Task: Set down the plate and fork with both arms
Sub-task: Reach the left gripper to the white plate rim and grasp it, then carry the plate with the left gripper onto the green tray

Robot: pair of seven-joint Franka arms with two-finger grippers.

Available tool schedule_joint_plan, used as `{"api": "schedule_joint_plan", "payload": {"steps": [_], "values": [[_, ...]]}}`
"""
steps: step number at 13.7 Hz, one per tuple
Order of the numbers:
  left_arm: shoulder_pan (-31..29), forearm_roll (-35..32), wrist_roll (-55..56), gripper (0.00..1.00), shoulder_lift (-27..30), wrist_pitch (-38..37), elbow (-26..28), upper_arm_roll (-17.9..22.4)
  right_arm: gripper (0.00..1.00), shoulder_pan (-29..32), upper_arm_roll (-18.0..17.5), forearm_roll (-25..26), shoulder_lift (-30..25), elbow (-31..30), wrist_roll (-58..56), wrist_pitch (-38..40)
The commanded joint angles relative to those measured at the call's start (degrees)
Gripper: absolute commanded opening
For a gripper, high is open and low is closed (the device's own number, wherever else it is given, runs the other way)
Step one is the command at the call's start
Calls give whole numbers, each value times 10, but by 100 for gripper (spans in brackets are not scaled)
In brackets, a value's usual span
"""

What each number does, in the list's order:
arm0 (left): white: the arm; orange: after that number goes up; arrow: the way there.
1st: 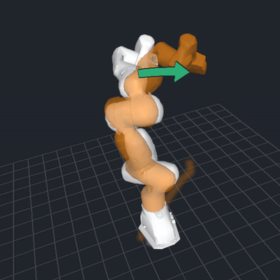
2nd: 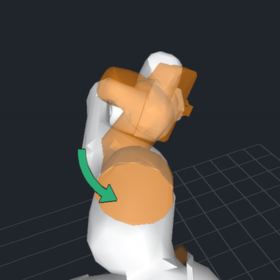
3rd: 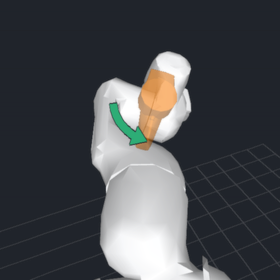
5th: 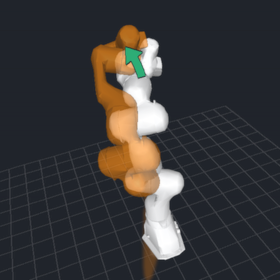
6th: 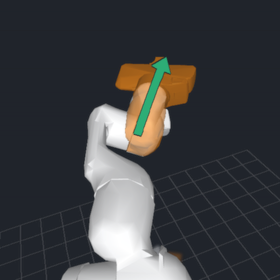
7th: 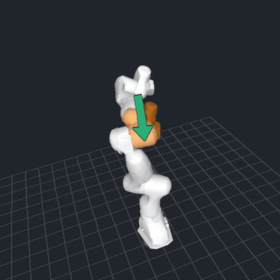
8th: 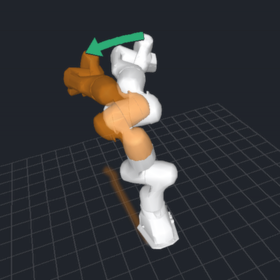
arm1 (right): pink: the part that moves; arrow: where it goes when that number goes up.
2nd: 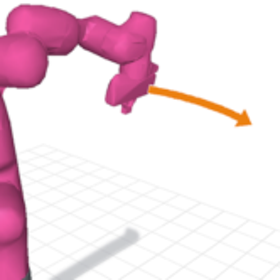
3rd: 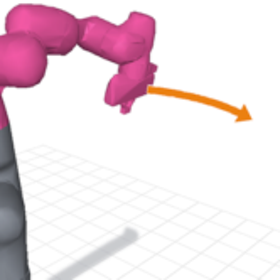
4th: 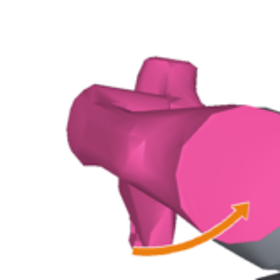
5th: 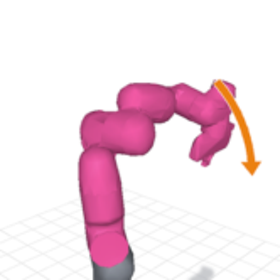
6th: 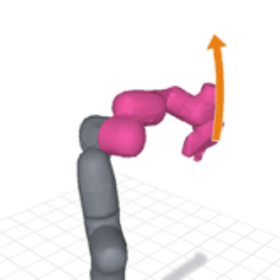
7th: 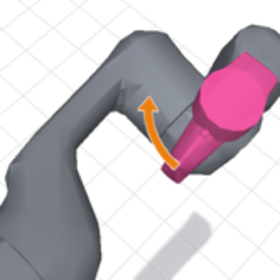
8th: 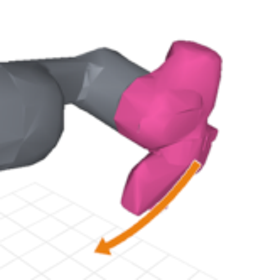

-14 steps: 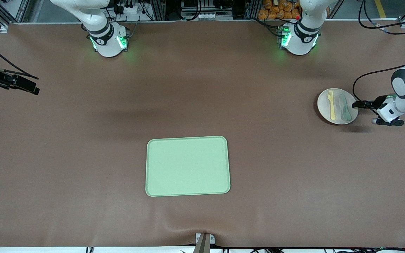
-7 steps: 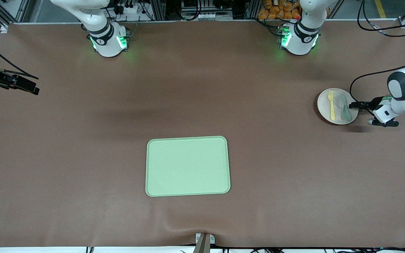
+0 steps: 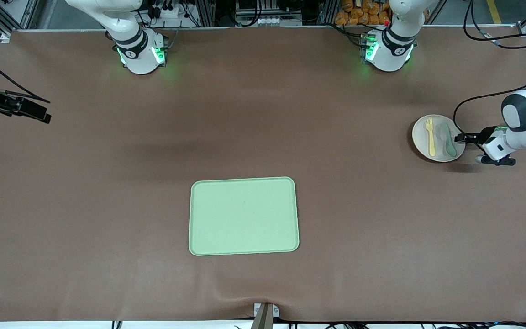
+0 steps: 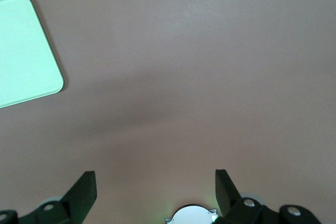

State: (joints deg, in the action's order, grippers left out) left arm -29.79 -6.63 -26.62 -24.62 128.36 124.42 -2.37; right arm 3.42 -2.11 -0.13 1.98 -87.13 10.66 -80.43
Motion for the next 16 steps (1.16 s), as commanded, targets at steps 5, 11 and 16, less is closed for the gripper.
{"api": "schedule_joint_plan", "payload": {"steps": [5, 11, 16], "values": [[-3, -8, -4, 0, 7, 5, -8, -27, 100, 1, -3, 1, 6, 13, -5, 4], [-4, 41, 1, 0, 32, -76, -77, -65, 100, 8, -1, 6, 11, 13, -45, -7], [-1, 109, 30, 0, 32, -173, -167, -80, 100, 7, 1, 11, 12, 12, -76, -8]]}}
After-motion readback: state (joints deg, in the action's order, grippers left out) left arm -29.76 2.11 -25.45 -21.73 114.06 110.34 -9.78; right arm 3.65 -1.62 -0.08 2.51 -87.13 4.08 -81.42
